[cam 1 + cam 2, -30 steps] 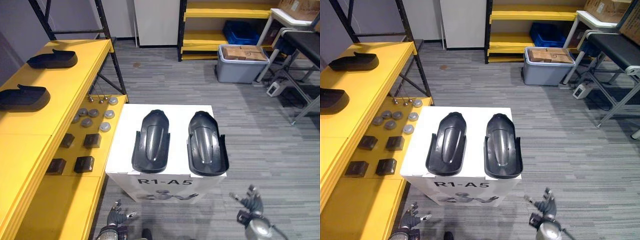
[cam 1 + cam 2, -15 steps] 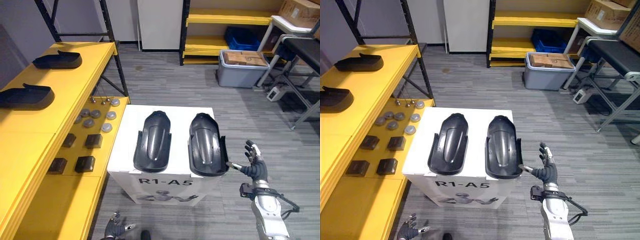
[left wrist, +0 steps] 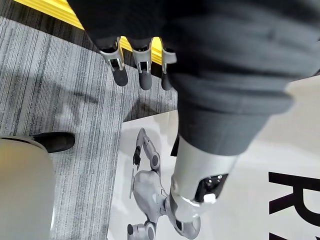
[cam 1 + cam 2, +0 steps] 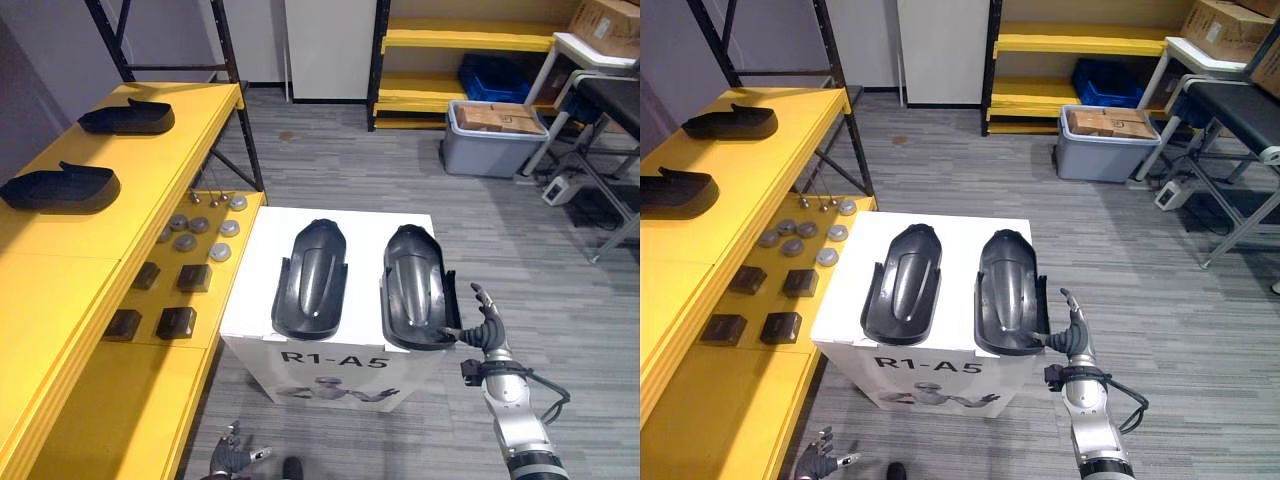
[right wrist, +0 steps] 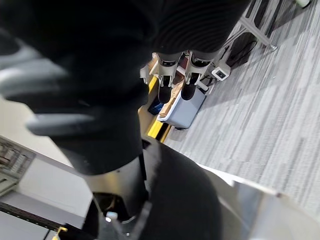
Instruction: Walk over and take plastic housings, then place them on the shelf
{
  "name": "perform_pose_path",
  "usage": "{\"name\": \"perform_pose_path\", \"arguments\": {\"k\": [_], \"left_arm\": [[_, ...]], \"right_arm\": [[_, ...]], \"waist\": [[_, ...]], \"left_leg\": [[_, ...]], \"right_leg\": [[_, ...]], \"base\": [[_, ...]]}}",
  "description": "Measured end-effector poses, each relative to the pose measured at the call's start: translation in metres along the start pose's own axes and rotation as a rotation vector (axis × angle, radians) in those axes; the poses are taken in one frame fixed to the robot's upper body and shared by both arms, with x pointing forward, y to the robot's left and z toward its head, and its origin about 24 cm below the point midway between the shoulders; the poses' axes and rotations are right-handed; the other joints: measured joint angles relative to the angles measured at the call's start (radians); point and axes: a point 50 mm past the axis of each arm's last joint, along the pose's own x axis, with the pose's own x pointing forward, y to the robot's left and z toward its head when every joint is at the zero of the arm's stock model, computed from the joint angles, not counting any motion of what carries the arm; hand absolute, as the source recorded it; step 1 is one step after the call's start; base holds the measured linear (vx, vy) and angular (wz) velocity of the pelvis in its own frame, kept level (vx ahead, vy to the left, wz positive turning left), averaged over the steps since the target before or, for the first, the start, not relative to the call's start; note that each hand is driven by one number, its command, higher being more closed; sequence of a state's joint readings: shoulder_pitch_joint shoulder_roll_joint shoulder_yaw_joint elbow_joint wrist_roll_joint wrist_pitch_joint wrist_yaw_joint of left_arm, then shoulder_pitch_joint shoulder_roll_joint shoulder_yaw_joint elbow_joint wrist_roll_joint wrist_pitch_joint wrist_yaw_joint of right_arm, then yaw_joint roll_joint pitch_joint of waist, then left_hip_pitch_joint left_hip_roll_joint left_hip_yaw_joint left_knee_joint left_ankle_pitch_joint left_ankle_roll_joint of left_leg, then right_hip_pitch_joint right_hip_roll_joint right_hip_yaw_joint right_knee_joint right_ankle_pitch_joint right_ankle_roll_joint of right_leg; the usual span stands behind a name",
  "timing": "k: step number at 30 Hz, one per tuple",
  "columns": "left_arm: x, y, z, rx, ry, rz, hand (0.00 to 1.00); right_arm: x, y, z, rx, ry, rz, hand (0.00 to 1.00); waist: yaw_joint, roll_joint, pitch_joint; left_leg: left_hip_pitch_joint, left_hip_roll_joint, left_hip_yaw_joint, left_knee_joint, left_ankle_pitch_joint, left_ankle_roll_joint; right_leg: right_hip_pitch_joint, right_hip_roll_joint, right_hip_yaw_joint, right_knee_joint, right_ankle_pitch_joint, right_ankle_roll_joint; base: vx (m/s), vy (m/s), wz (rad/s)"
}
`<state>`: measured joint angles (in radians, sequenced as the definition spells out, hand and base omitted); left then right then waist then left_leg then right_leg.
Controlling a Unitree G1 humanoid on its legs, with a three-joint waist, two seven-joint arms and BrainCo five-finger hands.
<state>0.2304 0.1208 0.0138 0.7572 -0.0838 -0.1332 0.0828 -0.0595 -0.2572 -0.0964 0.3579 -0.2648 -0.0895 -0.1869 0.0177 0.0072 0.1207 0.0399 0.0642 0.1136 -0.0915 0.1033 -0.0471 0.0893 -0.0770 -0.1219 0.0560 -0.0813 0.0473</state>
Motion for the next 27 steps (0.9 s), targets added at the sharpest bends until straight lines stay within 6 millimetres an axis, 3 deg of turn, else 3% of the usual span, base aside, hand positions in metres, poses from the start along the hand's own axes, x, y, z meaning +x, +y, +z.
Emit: {"name": "perform_pose_path", "arguments": {"k": [3,4,9,17,24,27], "left_arm": [[0.0,-0.002,-0.001,-0.007,0.002,-0.003,0.0],[0.0,-0.003,-0.001,-0.01,0.003,-0.005,0.0],[0.0,-0.005,0.0,-0.012,0.001,-0.009,0.0],[0.0,-0.005,0.0,-0.022,0.004,-0.01,0.0],[0.0,-0.005,0.002,-0.023,-0.005,-0.011,0.0],[0.001,-0.004,0.014,-0.03,-0.058,-0.009,0.0]], "right_arm": [[0.007,0.004,-0.004,-0.026,0.042,0.005,0.0],[0.01,0.006,-0.004,-0.041,0.053,0.008,1.0],[0.017,0.016,-0.003,0.001,0.082,0.018,1.0],[0.019,0.013,-0.016,0.253,0.181,0.012,1.0],[0.018,0.022,-0.011,0.283,0.147,0.079,1.0],[0.011,0.018,-0.009,0.306,0.129,0.036,1.0]], "waist": [[0.002,0.002,0.001],[0.001,0.002,0.002],[0.001,0.003,0.003],[0.0,0.001,0.009],[0.002,-0.005,0.015],[0.01,-0.004,0.017]], "left_leg": [[-0.001,0.0,0.0,0.0,0.0,0.0],[0.0,0.0,-0.001,0.0,0.0,0.0],[0.007,0.0,-0.002,-0.001,0.0,-0.001],[0.017,0.002,0.001,-0.001,-0.003,-0.004],[0.021,0.006,0.001,-0.001,-0.007,-0.009],[0.02,0.006,0.002,-0.001,-0.008,-0.01]], "right_leg": [[0.003,0.0,-0.001,-0.006,0.0,0.0],[0.004,0.0,-0.002,-0.007,0.0,0.0],[0.016,0.001,-0.005,-0.014,0.0,0.0],[0.026,0.002,-0.004,-0.016,0.0,0.0],[0.039,0.006,-0.003,-0.032,-0.001,0.0],[0.038,0.006,-0.001,-0.033,0.0,0.0]], "base": [[0.0,0.0,0.0],[0.0,0.001,0.03],[0.0,0.0,0.01],[0.0,0.0,0.0],[0.0,0.0,0.0],[0.0,0.0,0.0]]}}
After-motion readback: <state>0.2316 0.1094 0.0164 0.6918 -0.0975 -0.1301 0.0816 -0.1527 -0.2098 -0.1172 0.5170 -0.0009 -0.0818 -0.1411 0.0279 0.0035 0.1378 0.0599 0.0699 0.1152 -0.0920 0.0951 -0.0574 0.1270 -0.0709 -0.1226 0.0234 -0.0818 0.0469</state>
